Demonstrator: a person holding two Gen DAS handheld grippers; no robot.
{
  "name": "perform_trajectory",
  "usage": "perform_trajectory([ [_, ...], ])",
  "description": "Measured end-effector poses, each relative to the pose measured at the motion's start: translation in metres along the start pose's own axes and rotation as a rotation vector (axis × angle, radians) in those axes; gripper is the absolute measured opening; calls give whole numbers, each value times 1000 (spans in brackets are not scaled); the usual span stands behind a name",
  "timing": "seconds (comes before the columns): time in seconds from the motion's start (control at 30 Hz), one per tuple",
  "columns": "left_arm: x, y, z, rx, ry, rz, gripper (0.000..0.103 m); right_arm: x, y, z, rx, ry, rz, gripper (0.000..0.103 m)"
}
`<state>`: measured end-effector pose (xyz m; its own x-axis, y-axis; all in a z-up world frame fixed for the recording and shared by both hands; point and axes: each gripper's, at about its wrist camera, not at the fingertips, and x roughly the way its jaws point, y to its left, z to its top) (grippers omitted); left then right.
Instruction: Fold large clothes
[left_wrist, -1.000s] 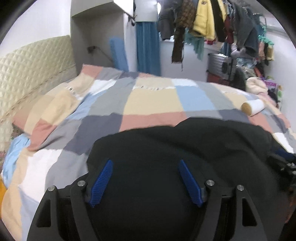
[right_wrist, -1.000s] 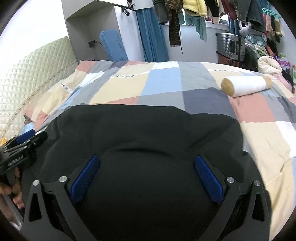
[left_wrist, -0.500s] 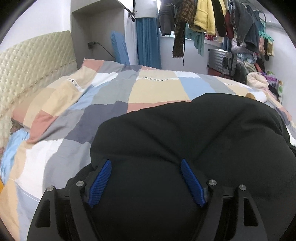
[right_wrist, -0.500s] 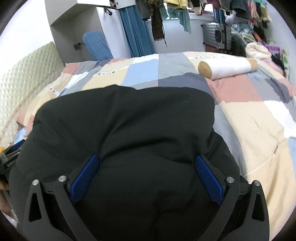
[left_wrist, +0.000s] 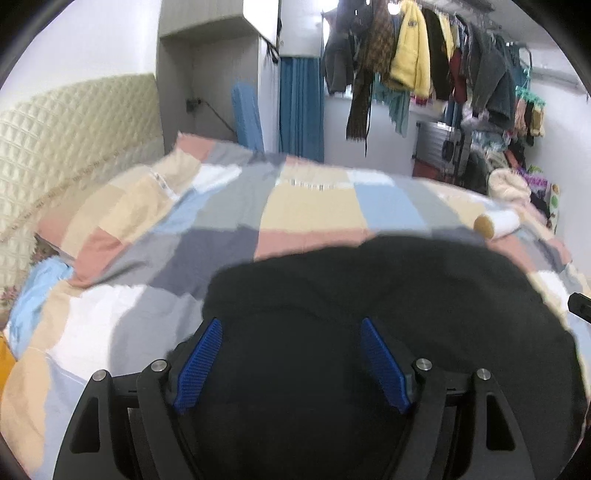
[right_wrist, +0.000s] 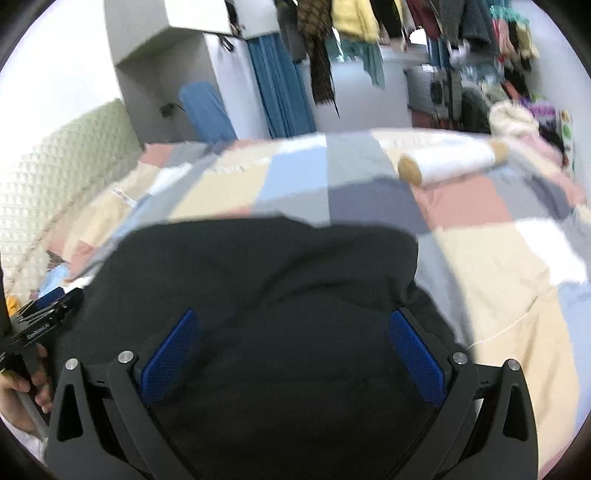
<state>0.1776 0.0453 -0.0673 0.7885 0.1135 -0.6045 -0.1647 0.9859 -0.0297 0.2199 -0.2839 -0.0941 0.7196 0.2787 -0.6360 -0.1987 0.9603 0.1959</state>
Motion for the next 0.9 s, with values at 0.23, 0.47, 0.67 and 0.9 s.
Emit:
perform_trajectory([
  [0.23, -127, -19, 48, 3, -167, -38, 86, -110, 28, 32, -35, -150, 24, 103],
  [0.47, -262, -36, 72, 38, -321, -11, 97, -225, 63, 41, -95, -300, 52, 103],
  [0.67, -346, -43, 62, 57, -413, -86, 99, -302, 89, 31, -132, -400, 93, 103],
  [0.9, -403, -47, 33, 65, -469, -139, 99, -348, 109, 5, -170, -477, 126, 103],
])
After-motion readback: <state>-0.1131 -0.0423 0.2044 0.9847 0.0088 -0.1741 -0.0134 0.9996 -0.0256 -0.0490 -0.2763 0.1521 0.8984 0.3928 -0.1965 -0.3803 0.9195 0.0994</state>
